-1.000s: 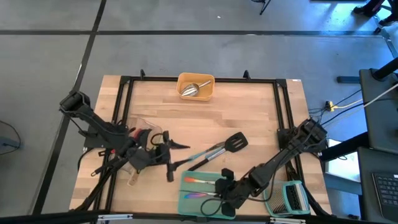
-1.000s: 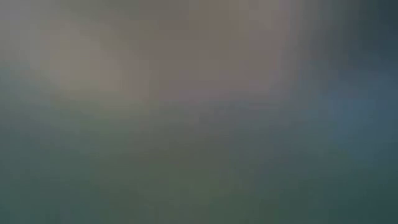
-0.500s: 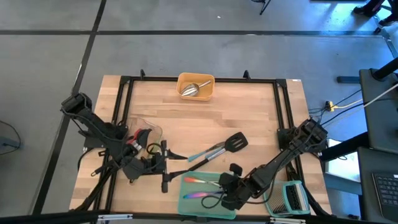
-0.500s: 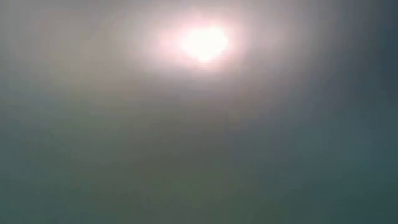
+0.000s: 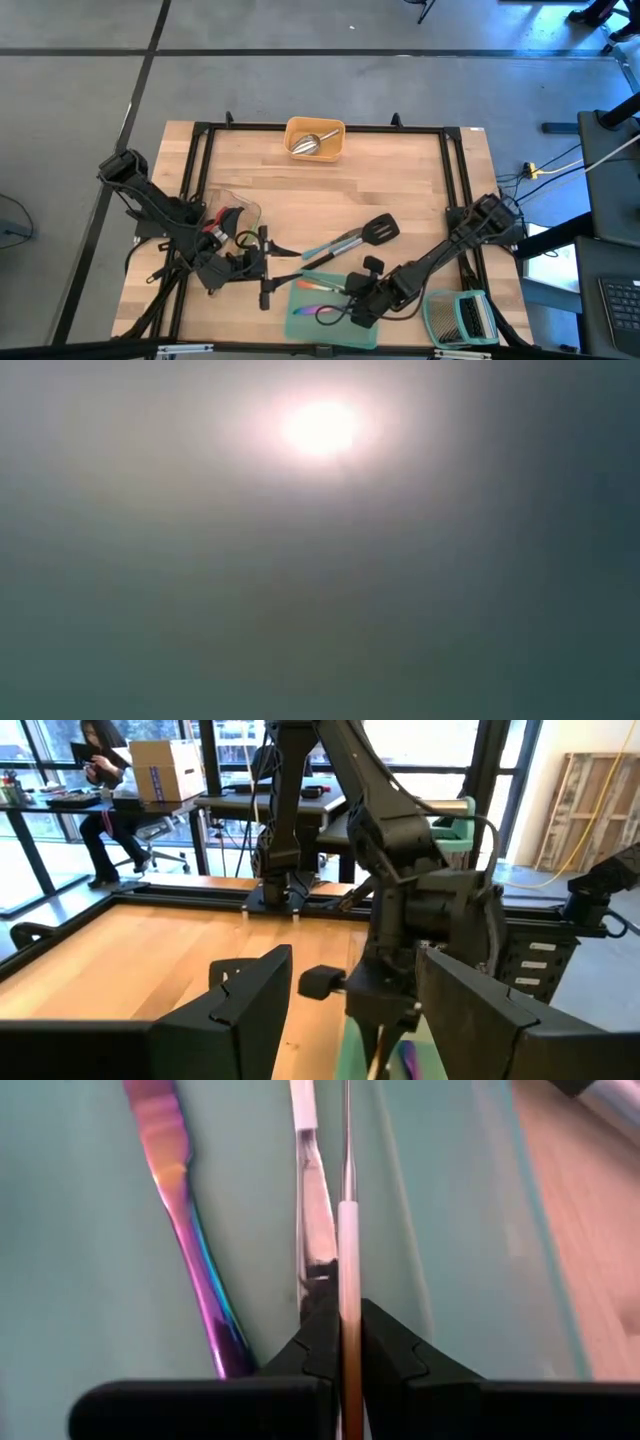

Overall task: Pick & Place Kitchen Items
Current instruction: Put the orange table knife into the green bin, then move the blue table knife to the top

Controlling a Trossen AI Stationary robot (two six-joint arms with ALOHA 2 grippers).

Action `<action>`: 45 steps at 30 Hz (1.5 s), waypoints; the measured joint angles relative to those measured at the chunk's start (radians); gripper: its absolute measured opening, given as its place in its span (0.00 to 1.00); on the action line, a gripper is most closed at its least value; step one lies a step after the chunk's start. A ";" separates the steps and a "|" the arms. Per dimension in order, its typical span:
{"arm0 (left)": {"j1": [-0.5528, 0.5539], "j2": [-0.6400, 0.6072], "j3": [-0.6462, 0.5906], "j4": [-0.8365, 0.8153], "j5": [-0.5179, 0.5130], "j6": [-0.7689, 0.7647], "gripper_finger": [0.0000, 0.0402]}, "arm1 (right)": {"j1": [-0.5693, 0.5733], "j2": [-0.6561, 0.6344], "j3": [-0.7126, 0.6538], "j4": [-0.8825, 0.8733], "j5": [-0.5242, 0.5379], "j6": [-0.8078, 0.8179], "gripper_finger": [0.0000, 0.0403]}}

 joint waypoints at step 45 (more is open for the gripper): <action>0.005 0.051 0.000 -0.056 -0.027 -0.028 0.52 | 0.106 0.009 0.455 -0.384 -0.009 -0.447 0.22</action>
